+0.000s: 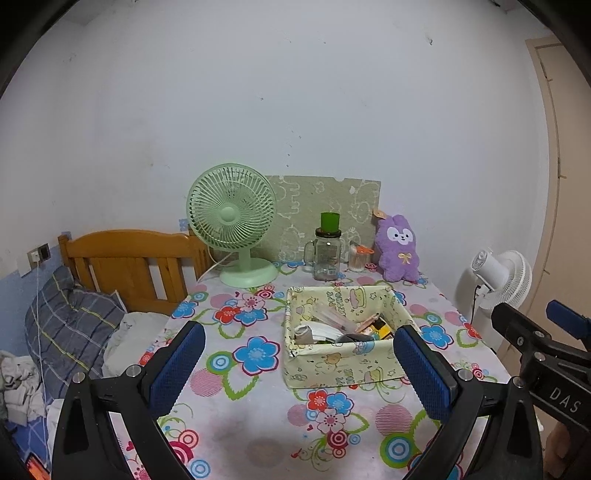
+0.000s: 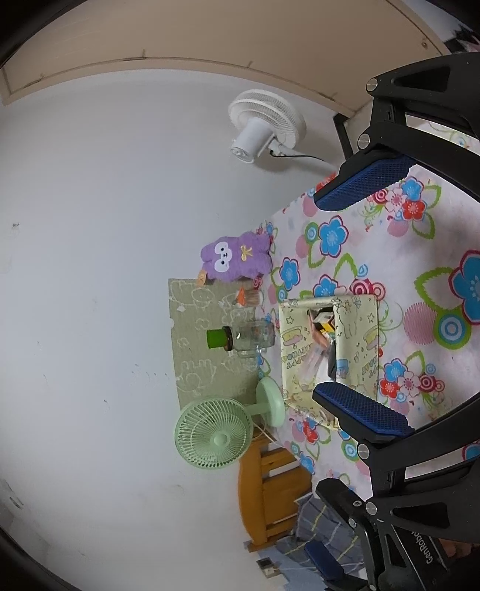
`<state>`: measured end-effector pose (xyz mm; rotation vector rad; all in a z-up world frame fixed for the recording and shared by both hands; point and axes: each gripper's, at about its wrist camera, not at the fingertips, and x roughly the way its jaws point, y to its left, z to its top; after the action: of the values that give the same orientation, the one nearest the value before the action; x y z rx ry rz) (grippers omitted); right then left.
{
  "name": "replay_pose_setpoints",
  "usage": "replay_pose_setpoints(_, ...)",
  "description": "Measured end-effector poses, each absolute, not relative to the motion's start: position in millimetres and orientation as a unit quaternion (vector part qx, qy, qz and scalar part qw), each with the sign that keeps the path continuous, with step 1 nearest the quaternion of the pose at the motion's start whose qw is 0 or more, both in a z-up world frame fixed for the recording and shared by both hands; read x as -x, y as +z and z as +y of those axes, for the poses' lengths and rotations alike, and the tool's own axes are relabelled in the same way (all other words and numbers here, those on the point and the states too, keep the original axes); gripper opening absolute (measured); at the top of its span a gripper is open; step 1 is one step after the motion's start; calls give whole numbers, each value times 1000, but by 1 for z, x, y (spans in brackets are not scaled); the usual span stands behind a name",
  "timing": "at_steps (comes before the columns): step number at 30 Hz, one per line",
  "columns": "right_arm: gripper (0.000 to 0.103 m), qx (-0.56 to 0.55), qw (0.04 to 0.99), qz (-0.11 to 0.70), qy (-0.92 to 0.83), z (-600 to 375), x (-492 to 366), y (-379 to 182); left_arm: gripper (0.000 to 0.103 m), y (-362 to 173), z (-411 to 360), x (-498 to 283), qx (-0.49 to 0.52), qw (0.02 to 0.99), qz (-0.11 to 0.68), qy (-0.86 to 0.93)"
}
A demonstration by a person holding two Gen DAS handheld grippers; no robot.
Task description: Organize soft objects
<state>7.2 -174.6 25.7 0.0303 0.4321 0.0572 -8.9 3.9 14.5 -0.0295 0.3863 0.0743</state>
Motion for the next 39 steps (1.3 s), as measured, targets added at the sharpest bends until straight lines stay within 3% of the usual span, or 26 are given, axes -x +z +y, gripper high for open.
replay_pose_setpoints(39,96,-25,975,220,22,-179,-10,23,103,14,-1,1,26,981,191,30)
